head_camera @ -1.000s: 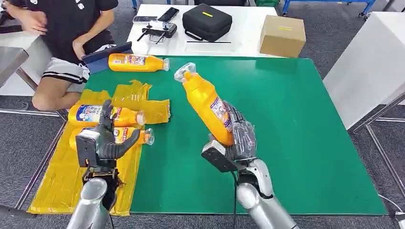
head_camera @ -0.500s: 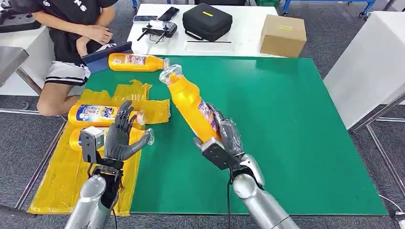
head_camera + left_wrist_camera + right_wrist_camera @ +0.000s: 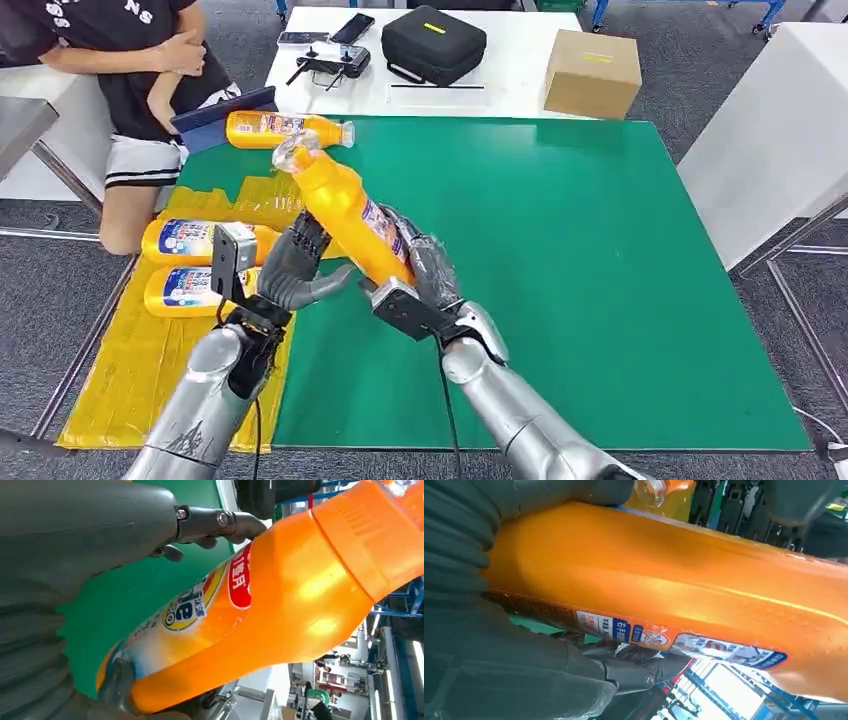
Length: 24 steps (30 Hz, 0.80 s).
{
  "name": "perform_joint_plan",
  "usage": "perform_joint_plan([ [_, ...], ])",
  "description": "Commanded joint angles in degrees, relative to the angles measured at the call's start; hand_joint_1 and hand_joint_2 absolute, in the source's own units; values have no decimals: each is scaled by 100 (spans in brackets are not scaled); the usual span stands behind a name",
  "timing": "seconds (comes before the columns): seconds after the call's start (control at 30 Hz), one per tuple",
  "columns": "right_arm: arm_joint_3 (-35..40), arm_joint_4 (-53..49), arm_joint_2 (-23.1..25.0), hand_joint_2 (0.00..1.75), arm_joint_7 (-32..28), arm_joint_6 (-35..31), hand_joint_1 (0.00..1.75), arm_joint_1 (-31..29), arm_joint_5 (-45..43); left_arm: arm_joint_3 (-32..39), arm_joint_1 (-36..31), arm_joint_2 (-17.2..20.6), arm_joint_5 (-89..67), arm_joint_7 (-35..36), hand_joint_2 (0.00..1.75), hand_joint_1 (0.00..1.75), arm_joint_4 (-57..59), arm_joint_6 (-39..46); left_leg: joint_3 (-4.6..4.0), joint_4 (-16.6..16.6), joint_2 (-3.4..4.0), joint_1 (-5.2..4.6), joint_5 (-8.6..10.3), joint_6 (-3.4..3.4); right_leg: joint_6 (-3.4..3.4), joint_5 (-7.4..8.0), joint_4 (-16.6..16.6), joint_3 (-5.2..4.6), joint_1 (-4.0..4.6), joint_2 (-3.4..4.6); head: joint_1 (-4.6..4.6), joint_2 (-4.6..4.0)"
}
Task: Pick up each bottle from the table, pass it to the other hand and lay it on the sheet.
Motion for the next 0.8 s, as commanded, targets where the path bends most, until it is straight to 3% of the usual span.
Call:
perform_joint_plan([
  [0.03,325,826,256,175,-22,-116,175,-565,35,-448,-362,50,-7,97,175,0,411,-4,27,5,6,3,-15,-25,-15,-14,6,26,3,3,-2,0],
  [0.37,617,944,441,175,1,-495,175,-591,340,-506,-492,29,72,137,175,0,612,92,22,1,2,2,-11,-19,-11,-12,2,21,1,-1,-2,0],
  [0.47,800,1073,458,175,27,-771,175,-622,610,-504,-506,15,145,129,175,0,673,122,72,13,9,9,-43,-53,-32,-41,12,70,7,2,0,0],
  [0.63,999,1290,484,175,88,-1085,175,-644,936,-521,-608,-46,236,89,175,0,884,132,20,-2,-1,4,-8,-17,-10,-9,-4,19,3,-4,-2,0],
  [0.8,1246,1322,488,175,105,-1168,175,-578,1074,-500,-674,-64,265,54,175,0,983,142,28,2,-6,6,-13,-23,-14,-16,-1,28,5,-11,0,0],
])
